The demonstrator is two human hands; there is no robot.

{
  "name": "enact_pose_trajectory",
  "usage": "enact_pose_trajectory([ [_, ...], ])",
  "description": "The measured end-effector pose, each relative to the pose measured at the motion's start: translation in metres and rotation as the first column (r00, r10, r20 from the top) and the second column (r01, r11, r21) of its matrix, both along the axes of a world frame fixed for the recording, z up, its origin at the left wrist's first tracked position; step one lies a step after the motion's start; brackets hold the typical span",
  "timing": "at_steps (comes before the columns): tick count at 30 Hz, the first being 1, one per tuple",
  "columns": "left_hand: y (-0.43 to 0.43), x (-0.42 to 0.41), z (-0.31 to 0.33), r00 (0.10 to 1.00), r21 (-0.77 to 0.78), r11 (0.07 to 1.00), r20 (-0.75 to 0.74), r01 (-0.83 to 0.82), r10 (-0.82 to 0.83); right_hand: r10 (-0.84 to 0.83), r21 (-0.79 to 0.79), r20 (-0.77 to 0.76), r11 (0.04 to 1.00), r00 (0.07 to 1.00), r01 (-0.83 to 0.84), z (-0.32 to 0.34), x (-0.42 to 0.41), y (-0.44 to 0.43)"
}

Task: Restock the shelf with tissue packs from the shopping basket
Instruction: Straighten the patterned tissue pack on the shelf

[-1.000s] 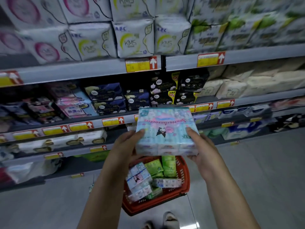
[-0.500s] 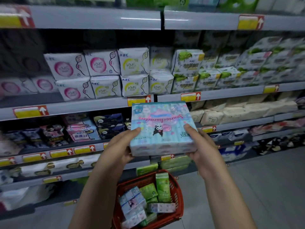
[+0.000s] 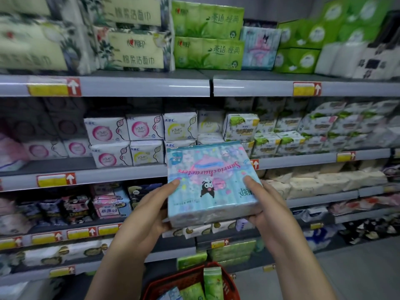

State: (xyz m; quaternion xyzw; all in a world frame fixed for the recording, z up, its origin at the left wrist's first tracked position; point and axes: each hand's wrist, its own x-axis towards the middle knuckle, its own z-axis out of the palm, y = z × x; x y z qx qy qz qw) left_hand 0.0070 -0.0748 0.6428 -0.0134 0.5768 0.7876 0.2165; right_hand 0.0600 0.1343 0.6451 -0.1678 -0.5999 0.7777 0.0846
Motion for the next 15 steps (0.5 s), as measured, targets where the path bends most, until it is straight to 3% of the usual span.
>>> enact_pose_trajectory([
  [10, -0.011, 0.009, 0.022, 1.0, 0.01, 1.0, -0.025, 0.019, -0.018, 0.031, 0.006, -0.024, 0.999, 0.999, -0.031, 0.021, 0.007, -0.008],
  [15, -0.024, 0.014, 0.013, 1.0, 0.073, 0.997, 0.012, 0.027, -0.028, 0.034, -0.109, -0.109, 0.993, 0.993, -0.046, 0.027, 0.015, -0.024],
])
